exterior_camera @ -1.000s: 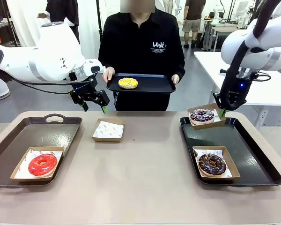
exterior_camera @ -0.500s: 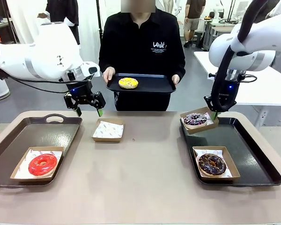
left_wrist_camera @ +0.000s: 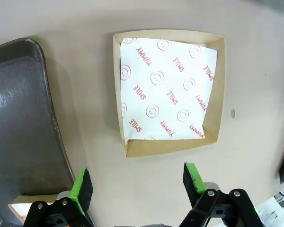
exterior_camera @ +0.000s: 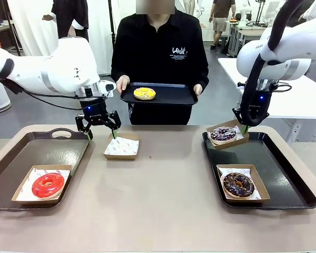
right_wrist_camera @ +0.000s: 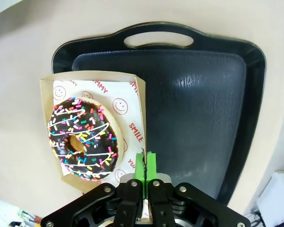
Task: Individually package the donuts and arrange them on the tray.
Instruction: Place the picked Paper togo box on the Handle tray while simultaneously picking up another Paper togo box from the table with the other hand.
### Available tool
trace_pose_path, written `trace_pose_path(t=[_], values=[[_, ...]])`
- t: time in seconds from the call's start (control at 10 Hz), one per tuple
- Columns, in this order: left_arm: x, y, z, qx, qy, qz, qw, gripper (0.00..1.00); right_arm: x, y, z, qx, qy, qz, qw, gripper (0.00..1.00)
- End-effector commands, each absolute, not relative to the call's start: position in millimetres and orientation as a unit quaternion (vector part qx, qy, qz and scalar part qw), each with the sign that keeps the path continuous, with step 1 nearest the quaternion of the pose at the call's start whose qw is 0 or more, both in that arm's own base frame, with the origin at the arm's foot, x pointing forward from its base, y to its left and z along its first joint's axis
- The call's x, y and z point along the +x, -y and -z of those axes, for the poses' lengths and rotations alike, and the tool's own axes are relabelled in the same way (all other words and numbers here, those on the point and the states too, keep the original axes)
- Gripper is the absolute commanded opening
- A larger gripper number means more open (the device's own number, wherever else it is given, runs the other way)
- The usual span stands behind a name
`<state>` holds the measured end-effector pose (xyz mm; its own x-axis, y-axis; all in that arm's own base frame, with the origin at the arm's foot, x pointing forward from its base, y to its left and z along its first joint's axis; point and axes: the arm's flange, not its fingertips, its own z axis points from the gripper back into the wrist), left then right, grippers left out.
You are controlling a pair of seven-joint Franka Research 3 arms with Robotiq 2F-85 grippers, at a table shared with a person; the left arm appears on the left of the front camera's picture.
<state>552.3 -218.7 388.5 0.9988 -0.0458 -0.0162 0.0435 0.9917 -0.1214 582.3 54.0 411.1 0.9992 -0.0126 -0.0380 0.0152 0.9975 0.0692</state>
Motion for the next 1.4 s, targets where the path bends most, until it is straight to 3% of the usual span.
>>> trace_pose_path(t=[0.0, 1.3], values=[[565.6, 225.4, -384.4, -0.034, 0.000, -0.002, 0.999, 1.00, 582.8, -54.3, -397.7, 0.028, -0.013, 0.017, 0.999, 0.01], [589.1, 222.5, -350.3, -0.018, 0.057, 0.009, 0.998, 1.00, 579.0, -49.1, -372.5, 0.032, -0.002, 0.037, 0.999, 0.01]])
